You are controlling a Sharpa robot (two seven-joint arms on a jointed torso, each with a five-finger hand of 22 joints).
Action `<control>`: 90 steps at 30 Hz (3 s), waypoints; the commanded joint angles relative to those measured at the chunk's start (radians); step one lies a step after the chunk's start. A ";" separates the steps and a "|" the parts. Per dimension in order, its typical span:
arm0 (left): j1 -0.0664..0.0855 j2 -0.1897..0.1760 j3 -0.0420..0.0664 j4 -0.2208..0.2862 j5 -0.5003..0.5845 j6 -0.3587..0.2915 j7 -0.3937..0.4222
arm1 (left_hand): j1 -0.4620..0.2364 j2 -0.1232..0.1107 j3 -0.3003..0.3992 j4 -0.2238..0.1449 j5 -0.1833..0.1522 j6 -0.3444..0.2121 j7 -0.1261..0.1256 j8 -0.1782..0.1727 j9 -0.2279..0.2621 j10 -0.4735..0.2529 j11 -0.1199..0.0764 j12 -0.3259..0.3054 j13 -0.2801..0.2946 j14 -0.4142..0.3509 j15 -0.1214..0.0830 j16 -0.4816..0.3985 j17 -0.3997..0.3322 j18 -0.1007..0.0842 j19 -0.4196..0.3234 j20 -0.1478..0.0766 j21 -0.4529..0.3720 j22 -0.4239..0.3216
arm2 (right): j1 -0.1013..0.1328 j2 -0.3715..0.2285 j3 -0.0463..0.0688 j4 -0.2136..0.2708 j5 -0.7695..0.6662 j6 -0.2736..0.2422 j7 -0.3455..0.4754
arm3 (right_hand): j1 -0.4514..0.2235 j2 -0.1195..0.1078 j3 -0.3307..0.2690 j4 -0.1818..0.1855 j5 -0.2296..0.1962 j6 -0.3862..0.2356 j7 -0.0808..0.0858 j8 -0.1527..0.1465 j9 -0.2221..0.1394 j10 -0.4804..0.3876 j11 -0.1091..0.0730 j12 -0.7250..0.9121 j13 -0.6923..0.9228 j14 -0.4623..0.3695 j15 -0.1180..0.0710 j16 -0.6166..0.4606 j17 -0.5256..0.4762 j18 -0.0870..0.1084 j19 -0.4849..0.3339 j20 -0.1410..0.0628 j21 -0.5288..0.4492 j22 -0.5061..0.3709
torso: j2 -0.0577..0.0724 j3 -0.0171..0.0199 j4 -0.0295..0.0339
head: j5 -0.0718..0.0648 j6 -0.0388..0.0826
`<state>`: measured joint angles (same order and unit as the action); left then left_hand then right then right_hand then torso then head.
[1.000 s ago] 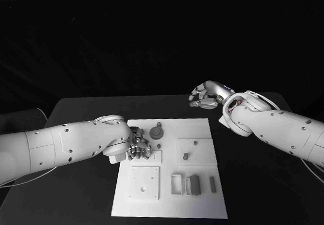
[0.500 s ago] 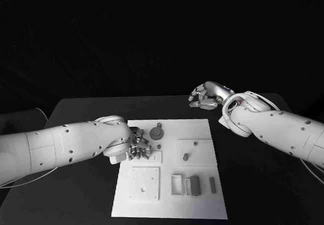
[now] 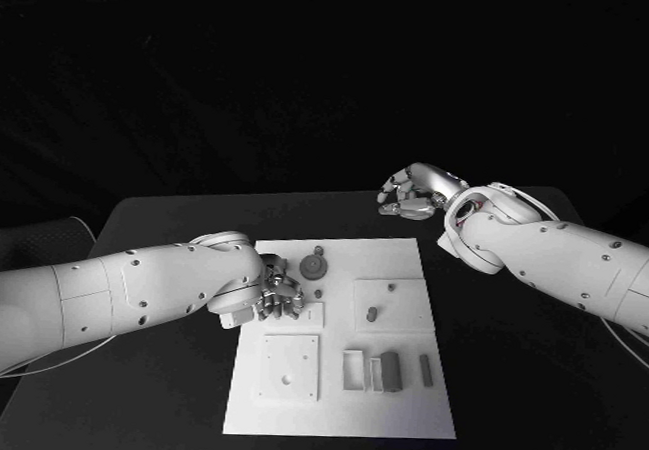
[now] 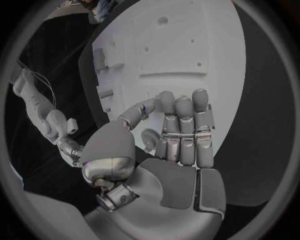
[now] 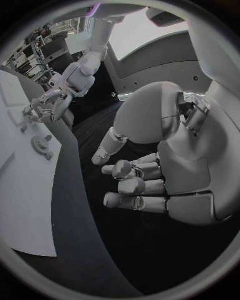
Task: Assemble the parts on the task board
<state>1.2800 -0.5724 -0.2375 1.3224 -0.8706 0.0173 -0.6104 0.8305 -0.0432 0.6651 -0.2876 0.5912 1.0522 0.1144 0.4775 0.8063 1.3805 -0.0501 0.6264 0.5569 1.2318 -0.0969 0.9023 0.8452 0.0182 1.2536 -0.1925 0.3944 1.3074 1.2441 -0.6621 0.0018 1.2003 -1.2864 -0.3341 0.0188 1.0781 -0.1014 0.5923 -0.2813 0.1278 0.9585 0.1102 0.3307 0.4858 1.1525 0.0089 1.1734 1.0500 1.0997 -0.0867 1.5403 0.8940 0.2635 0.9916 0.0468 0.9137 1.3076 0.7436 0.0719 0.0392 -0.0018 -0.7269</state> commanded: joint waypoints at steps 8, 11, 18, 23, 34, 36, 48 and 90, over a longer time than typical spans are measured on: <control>-0.010 0.002 -0.001 0.005 -0.040 0.007 -0.002 | 0.002 0.011 0.027 0.022 -0.010 0.124 -0.121 0.038 0.074 -0.029 -0.025 0.005 -0.003 -0.010 -0.001 0.007 -0.006 0.026 -0.005 -0.002 0.003 0.019 | 0.000 0.000 0.001 0.001 -0.001 0.017 0.006 | -0.003 -0.006 0.005 0.003 0.004 0.001 0.008 -0.004 -0.001 -0.006 -0.001 -0.007 -0.001 0.000 -0.006 -0.006 -0.002 -0.002 -0.002 -0.001 -0.004 0.015 | 0.000 0.0002 0.0001 | -0.003 0.000; -0.011 0.002 -0.001 0.005 -0.058 0.009 -0.002 | 0.002 0.011 0.027 0.022 -0.010 0.124 -0.121 0.038 0.074 -0.029 -0.024 0.006 -0.004 -0.011 -0.001 0.007 -0.006 0.026 -0.006 -0.002 0.003 0.019 | 0.000 0.000 0.001 0.001 -0.001 0.017 0.006 | -0.004 -0.006 0.005 0.003 0.004 0.001 0.008 -0.004 -0.001 -0.006 -0.001 -0.007 -0.001 0.000 -0.006 -0.006 -0.002 -0.002 -0.002 -0.001 -0.004 0.015 | 0.000 0.0003 0.0002 | -0.003 0.000; -0.013 0.002 -0.001 0.011 -0.130 0.021 0.000 | 0.003 0.010 0.028 0.022 -0.011 0.123 -0.121 0.038 0.074 -0.029 -0.024 0.006 -0.004 -0.011 -0.001 0.009 -0.007 0.026 -0.006 -0.002 0.004 0.019 | 0.000 -0.001 0.001 0.003 0.000 0.019 0.006 | -0.005 -0.005 0.004 0.004 0.004 0.001 0.008 -0.004 -0.001 -0.006 -0.001 -0.007 -0.001 -0.001 -0.006 -0.006 -0.002 -0.002 -0.002 -0.001 -0.004 0.015 | 0.000 0.0000 0.0002 | -0.002 -0.002; -0.014 0.001 -0.001 0.012 -0.131 0.024 0.002 | 0.004 0.008 0.027 0.023 -0.011 0.123 -0.121 0.039 0.074 -0.029 -0.024 0.007 -0.005 -0.012 -0.001 0.010 -0.009 0.026 -0.006 -0.002 0.004 0.019 | 0.000 -0.001 0.001 0.003 0.000 0.021 0.006 | -0.005 -0.005 0.004 0.004 0.004 0.001 0.009 -0.005 -0.001 -0.007 -0.001 -0.007 -0.001 -0.001 -0.006 -0.006 -0.002 -0.002 -0.002 -0.001 -0.004 0.015 | 0.000 -0.0001 0.0004 | -0.002 -0.002; -0.014 0.000 -0.001 0.010 -0.107 0.003 0.017 | -0.015 -0.045 0.010 0.088 -0.152 0.119 -0.122 0.048 0.079 -0.037 -0.025 0.027 -0.015 -0.023 -0.002 0.041 -0.042 0.026 -0.008 -0.003 0.007 0.019 | 0.000 -0.002 0.001 0.002 0.000 0.022 0.005 | -0.006 -0.007 0.004 0.004 0.004 -0.002 0.009 -0.007 -0.002 -0.008 0.000 -0.007 -0.001 -0.002 -0.005 -0.007 -0.002 -0.002 -0.003 -0.001 -0.004 0.015 | 0.000 0.0006 -0.0001 | -0.003 -0.002; -0.014 0.000 -0.001 0.010 -0.104 0.001 0.018 | -0.027 -0.063 0.005 0.107 -0.182 0.117 -0.122 0.049 0.079 -0.039 -0.025 0.030 -0.018 -0.027 -0.002 0.046 -0.049 0.026 -0.010 -0.004 0.006 0.018 | 0.000 -0.002 0.001 0.002 0.000 0.023 0.005 | -0.006 -0.007 0.004 0.004 0.004 -0.003 0.010 -0.008 -0.002 -0.009 0.000 -0.007 -0.001 -0.002 -0.005 -0.007 -0.002 -0.002 -0.003 -0.001 -0.004 0.015 | 0.000 0.0006 -0.0003 | -0.003 -0.002; -0.014 0.000 -0.001 0.008 -0.093 0.001 0.019 | -0.043 -0.126 0.007 0.179 -0.316 0.112 -0.122 0.052 0.080 -0.048 -0.025 0.044 -0.030 -0.038 -0.004 0.072 -0.081 0.027 -0.014 -0.005 0.006 0.018 | 0.000 -0.003 0.001 0.004 0.001 0.025 0.003 | -0.007 -0.009 0.004 0.004 0.004 -0.005 0.011 -0.010 -0.002 -0.010 0.001 -0.007 -0.001 -0.003 -0.005 -0.007 -0.002 -0.002 -0.003 0.000 -0.005 0.015 | 0.000 0.0012 -0.0003 | -0.003 -0.004; 0.095 -0.151 0.035 0.005 0.084 -0.020 0.059 | -0.080 0.005 -0.256 0.060 -0.537 -0.145 -0.009 -0.120 -0.013 -0.172 0.044 0.018 -0.058 -0.161 0.033 0.052 -0.155 0.021 -0.120 0.030 -0.069 -0.017 | -0.002 -0.009 0.001 -0.015 0.005 0.025 0.005 | -0.009 -0.010 0.004 0.005 0.004 -0.010 0.013 -0.014 -0.003 -0.011 0.003 -0.007 -0.001 -0.004 -0.003 -0.007 -0.002 -0.002 -0.004 0.000 -0.005 0.015 | -0.002 0.0007 0.0000 | 0.004 0.024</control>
<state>1.3724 -0.7309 -0.2029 1.3386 -0.8159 -0.0028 -0.5688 0.7502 -0.0491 0.4171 -0.2158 0.0585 0.9043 0.0950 0.3661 0.8031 1.2141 -0.0055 0.6458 0.4998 1.0702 -0.0718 0.9576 0.6941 0.0537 1.1370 -0.1655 0.3300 1.2928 1.2429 -0.6708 0.0018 1.1867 -1.2831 -0.3200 0.0179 1.0742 -0.1053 0.5950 -0.2786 0.1278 0.9510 0.1208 0.3192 0.4838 1.1490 0.0124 1.1694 1.0501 1.0948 -0.0811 1.5403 0.8934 0.2635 0.9916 0.0468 0.9137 1.3074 0.7413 0.0721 0.0399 0.0013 -0.7061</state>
